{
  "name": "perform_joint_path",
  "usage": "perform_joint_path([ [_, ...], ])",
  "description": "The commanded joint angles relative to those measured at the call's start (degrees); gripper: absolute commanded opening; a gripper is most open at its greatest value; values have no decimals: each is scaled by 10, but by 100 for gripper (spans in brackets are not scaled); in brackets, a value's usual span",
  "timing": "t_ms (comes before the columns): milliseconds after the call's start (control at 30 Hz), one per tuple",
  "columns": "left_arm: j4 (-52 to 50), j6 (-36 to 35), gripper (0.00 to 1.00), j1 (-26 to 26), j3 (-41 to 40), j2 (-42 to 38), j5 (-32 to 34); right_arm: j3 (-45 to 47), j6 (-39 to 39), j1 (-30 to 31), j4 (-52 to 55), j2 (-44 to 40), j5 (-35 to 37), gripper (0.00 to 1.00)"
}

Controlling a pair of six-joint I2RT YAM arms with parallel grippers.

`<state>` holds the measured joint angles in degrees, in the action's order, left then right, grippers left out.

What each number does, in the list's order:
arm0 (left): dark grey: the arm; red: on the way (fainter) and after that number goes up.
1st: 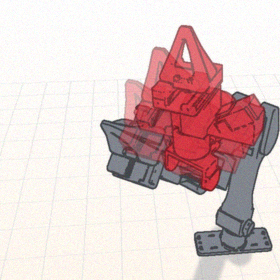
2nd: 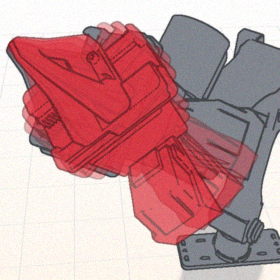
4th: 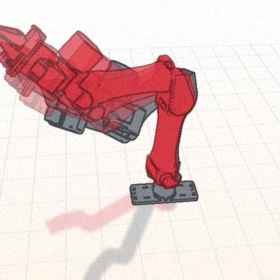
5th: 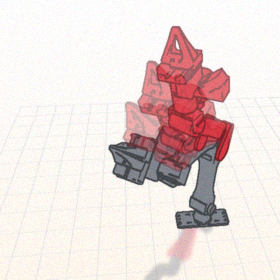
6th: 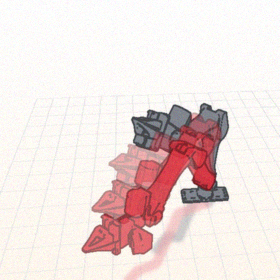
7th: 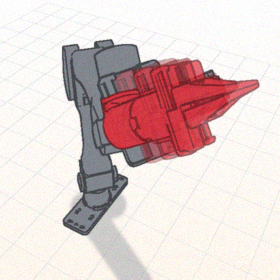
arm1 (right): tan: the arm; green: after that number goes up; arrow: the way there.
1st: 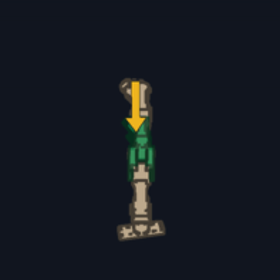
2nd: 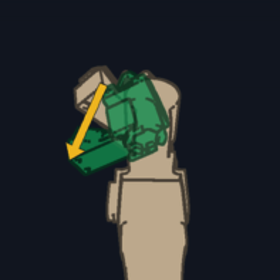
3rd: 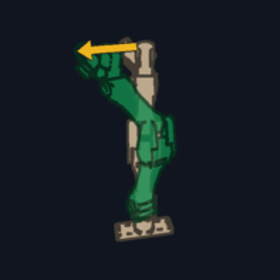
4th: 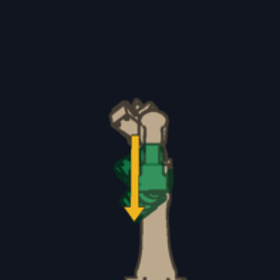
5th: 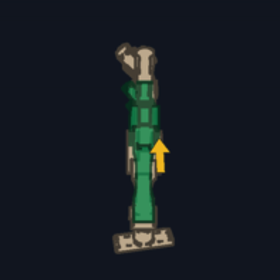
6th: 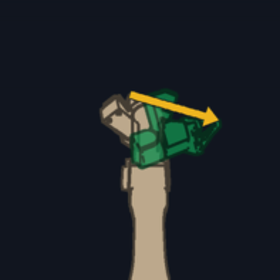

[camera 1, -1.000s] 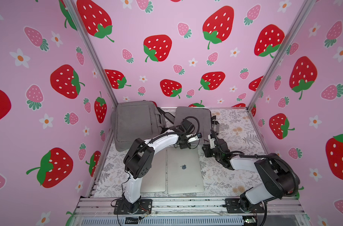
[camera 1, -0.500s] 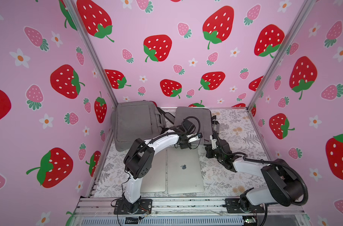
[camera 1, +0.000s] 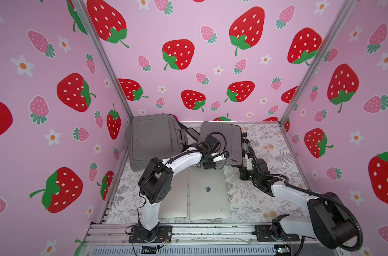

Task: Open the zippered laptop bag and take out the laptop
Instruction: Unzip the zipper on the zippered laptop bag.

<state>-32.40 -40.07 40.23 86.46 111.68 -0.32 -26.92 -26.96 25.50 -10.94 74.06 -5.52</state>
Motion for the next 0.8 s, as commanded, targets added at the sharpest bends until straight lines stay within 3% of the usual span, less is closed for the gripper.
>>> perform_joint_path([
  [0,-8,-7,0,-30,-17,-25,71,-25,21,-48,100,21,-8,0],
  [267,-3,-9,0,-31,-43,-32,49,-126,116,-77,186,114,-69,2],
  [367,-4,-3,0,-31,-44,-30,46,-152,140,-92,219,137,-78,10],
  [500,-5,4,0,-31,-40,-28,39,-174,146,-100,245,141,-117,28],
  [700,-14,17,0,-31,-25,-16,27,-177,102,-105,277,80,-153,49],
  [767,-15,21,0,-30,-24,-15,24,-187,82,-105,276,80,-179,51],
])
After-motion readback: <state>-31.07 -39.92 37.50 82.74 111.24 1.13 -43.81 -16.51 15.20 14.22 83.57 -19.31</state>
